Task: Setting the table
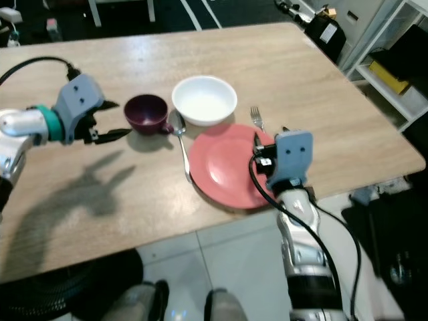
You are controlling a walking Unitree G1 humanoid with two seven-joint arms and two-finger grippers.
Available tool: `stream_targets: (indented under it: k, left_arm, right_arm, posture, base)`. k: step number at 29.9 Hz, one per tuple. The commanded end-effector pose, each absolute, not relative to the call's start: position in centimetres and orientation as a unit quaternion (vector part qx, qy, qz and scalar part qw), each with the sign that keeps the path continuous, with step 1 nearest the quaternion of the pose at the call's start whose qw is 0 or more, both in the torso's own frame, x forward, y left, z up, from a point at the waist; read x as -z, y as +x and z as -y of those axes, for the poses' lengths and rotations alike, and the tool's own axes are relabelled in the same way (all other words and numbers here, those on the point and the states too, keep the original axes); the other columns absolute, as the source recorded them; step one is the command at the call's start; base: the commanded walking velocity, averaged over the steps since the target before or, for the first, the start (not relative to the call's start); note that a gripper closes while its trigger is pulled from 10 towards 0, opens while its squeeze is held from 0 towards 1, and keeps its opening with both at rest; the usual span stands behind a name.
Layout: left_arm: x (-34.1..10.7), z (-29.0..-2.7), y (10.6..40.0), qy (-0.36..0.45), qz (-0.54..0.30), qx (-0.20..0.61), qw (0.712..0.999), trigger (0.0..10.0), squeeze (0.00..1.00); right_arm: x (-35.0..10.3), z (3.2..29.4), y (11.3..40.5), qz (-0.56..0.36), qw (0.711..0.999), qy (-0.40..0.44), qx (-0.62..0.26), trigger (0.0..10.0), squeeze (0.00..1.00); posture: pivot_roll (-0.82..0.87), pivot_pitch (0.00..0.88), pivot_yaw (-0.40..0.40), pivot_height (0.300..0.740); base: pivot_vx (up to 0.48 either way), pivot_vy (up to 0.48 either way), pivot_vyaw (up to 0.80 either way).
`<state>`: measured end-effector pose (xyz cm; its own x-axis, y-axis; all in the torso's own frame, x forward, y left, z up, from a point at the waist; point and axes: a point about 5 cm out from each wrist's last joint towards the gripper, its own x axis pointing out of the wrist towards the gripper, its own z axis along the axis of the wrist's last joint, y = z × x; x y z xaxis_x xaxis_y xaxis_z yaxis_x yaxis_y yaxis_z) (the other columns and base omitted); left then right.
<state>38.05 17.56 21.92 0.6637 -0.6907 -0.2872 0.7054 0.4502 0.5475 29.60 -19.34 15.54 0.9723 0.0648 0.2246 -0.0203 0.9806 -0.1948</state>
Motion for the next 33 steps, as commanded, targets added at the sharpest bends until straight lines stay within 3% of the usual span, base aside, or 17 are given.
stream_targets:
  k: [1, 15, 16, 19, 20, 22, 23, 25, 26, 33]
  left_arm:
    - [-21.3, -17.6, 38.1, 0.338, -0.024, 0.414, 0.845, 10.0, 0.0]
    - [-21.7, -16.3, 38.7, 0.35, -0.031, 0.458, 0.816, 10.0, 0.0]
    - [-20.6, -16.5, 38.6, 0.369, -0.075, 0.475, 0.796, 10.0, 0.0]
    - [-19.5, -17.1, 38.4, 0.387, -0.11, 0.476, 0.782, 10.0, 0.0]
    - [-19.2, -17.2, 38.4, 0.39, -0.114, 0.471, 0.783, 7.7, 0.0]
    - [-18.9, -17.3, 38.4, 0.392, -0.116, 0.468, 0.783, 7.7, 0.0]
    - [-18.7, -17.3, 38.4, 0.398, -0.115, 0.461, 0.785, 1.5, 0.0]
    - [-18.6, -17.4, 38.4, 0.402, -0.113, 0.455, 0.786, 1.5, 0.0]
    - [-18.5, -17.3, 38.5, 0.41, -0.107, 0.445, 0.789, 0.0, 0.0]
    - [-18.7, -17.2, 38.9, 0.443, -0.056, 0.395, 0.803, 0.0, 0.0]
  right_arm:
    - [-15.3, 19.6, 29.3, 0.108, 0.99, -0.091, -0.015, 10.0, 0.0]
    - [-14.9, 20.1, 27.5, 0.095, 0.991, -0.091, 0.005, 10.0, 0.0]
    - [-14.9, 20.1, 27.3, 0.092, 0.992, -0.089, 0.007, 10.0, 0.0]
    - [-14.9, 20.1, 27.1, 0.088, 0.992, -0.088, 0.008, 10.0, 0.0]
    - [-14.9, 20.1, 27.1, 0.087, 0.992, -0.088, 0.008, 10.0, 0.0]
    - [-14.9, 20.1, 27.1, 0.087, 0.992, -0.087, 0.008, 10.0, 0.0]
    - [-14.9, 20.1, 27.1, 0.086, 0.992, -0.087, 0.008, 10.0, 0.0]
    - [-14.9, 20.1, 27.1, 0.085, 0.993, -0.087, 0.008, 10.0, 0.0]
    - [-14.9, 20.1, 27.1, 0.084, 0.993, -0.087, 0.008, 10.0, 0.0]
    - [-15.0, 20.2, 27.1, 0.082, 0.993, -0.087, 0.011, 10.0, 0.0]
  posture:
    - [-0.01, 0.126, 0.062, 0.74]
    - [-0.04, 0.178, 0.099, 0.74]
    - [-0.05, 0.188, 0.098, 0.74]
    - [-0.05, 0.189, 0.096, 0.74]
    - [-0.05, 0.191, 0.094, 0.74]
    - [-0.05, 0.191, 0.093, 0.74]
    - [-0.05, 0.191, 0.093, 0.74]
    - [-0.05, 0.191, 0.093, 0.74]
    - [-0.05, 0.189, 0.092, 0.74]
    - [-0.05, 0.171, 0.091, 0.74]
  base:
    - [0.0, 0.0, 0.0]
    - [0.0, 0.0, 0.0]
    - [0.0, 0.0, 0.0]
    - [0.0, 0.0, 0.0]
    - [0.0, 0.0, 0.0]
    - [0.0, 0.0, 0.0]
    - [0.0, 0.0, 0.0]
    - [0.0, 0.0, 0.0]
    - [0.0, 0.0, 0.0]
    - [0.0, 0.0, 0.0]
